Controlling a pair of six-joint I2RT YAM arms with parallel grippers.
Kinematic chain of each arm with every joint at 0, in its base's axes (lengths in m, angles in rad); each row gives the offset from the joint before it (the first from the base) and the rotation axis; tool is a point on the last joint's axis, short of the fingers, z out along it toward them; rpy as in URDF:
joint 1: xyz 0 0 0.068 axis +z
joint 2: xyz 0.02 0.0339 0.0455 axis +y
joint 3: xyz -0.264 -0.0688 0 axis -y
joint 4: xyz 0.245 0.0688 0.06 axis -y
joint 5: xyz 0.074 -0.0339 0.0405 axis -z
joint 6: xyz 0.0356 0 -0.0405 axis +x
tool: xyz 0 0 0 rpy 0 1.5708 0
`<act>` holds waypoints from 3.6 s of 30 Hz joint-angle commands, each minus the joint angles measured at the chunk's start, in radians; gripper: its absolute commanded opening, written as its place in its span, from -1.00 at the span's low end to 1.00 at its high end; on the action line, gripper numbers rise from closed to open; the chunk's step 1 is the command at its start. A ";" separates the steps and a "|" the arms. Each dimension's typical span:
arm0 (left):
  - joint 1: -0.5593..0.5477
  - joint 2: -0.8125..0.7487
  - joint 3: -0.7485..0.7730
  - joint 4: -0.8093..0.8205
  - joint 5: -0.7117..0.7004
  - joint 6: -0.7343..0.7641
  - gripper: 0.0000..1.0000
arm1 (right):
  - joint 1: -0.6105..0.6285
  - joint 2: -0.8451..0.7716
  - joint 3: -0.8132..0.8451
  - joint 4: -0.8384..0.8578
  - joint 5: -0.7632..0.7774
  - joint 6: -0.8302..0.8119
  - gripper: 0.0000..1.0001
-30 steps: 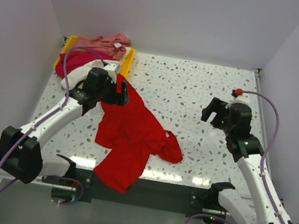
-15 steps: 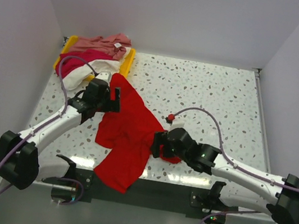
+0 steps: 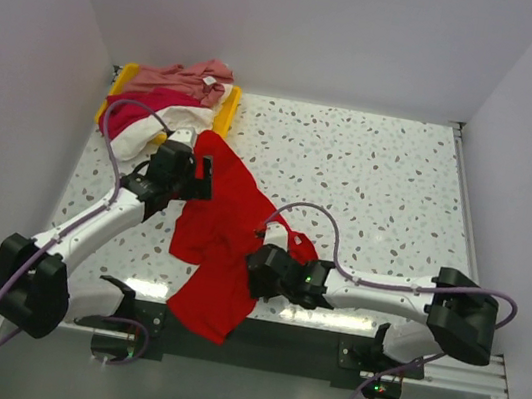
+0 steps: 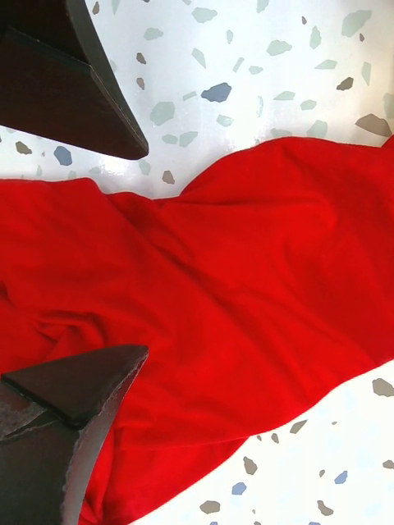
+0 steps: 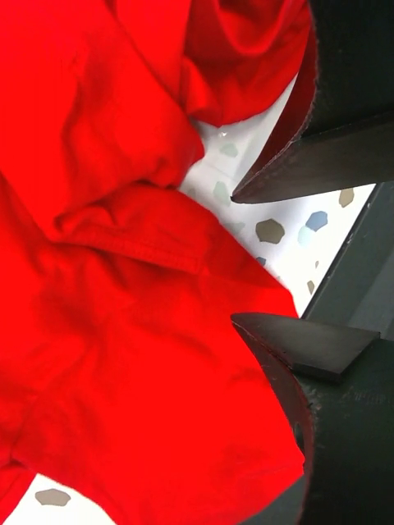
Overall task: Fold and stack the t-shirts
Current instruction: Flatten the tshirt out
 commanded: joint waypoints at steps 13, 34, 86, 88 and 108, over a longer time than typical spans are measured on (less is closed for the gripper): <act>0.002 -0.053 -0.010 -0.012 -0.018 0.005 1.00 | 0.010 0.169 0.082 0.023 0.001 0.073 -0.77; -0.058 -0.027 -0.002 0.013 0.016 0.038 1.00 | -0.688 -0.237 0.193 -0.289 0.263 -0.226 -1.00; -0.388 0.413 0.061 0.359 0.142 -0.149 -0.16 | -1.328 -0.069 -0.176 -0.112 -0.261 -0.116 0.04; -0.388 0.418 0.074 0.353 0.142 -0.146 -0.33 | -1.330 -0.062 -0.179 -0.108 -0.264 -0.119 -0.54; -0.279 0.373 0.642 -0.093 0.022 0.181 -0.26 | -1.330 -0.375 0.234 -0.464 -0.152 -0.240 -1.00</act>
